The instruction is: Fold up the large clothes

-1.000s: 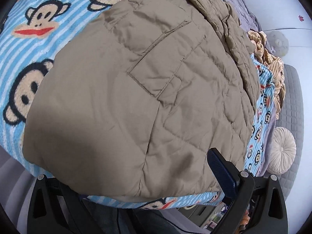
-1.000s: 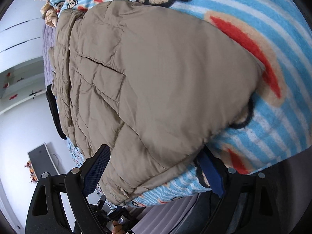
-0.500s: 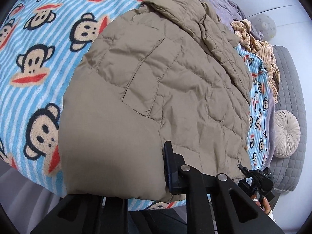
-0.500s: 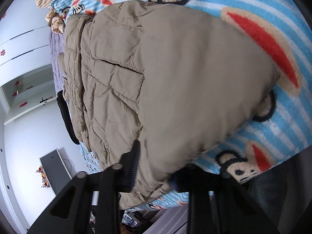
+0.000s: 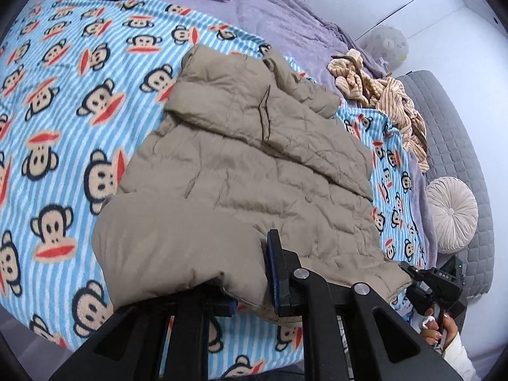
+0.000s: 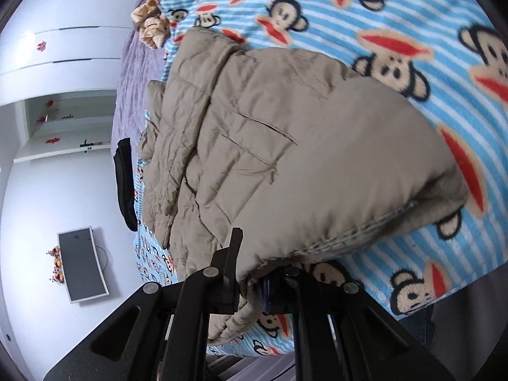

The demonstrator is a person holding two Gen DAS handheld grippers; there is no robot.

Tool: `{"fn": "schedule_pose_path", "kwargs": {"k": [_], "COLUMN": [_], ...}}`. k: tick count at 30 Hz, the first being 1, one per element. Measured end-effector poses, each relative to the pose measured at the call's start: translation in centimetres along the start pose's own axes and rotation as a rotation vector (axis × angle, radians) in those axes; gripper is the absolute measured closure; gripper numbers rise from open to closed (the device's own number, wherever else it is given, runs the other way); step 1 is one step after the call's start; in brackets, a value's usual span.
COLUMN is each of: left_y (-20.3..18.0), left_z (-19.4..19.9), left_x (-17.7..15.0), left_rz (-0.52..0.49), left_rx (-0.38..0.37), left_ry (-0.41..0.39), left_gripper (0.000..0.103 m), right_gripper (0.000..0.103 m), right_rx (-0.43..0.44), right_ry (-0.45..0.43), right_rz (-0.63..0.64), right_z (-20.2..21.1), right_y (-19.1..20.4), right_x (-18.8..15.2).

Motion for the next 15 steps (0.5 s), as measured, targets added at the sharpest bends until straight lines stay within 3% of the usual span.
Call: {"fn": "schedule_pose_path", "kwargs": {"k": [7, 15], "left_y": [-3.7, -4.9], "left_z": [0.6, -4.8], "left_x": [8.8, 19.5], "left_rz": [0.006, -0.016], "left_rx": [0.054, 0.138], "left_ry": [-0.164, -0.254], "left_gripper": [0.087, 0.087], "right_gripper": [0.093, 0.093], "right_rx": [-0.013, -0.041], "right_ry": [0.008, 0.020], "right_rz": [0.272, 0.473], "right_z": [0.6, -2.6], "right_y": [8.6, 18.1], "right_x": [5.7, 14.9]}}
Point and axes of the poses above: each gripper's, at about its wrist camera, not at the fingertips, and z roughly against the way its jaws point, y to its left, x to its top, the point moved 10 cm from there along -z, roughly the way its jaws point
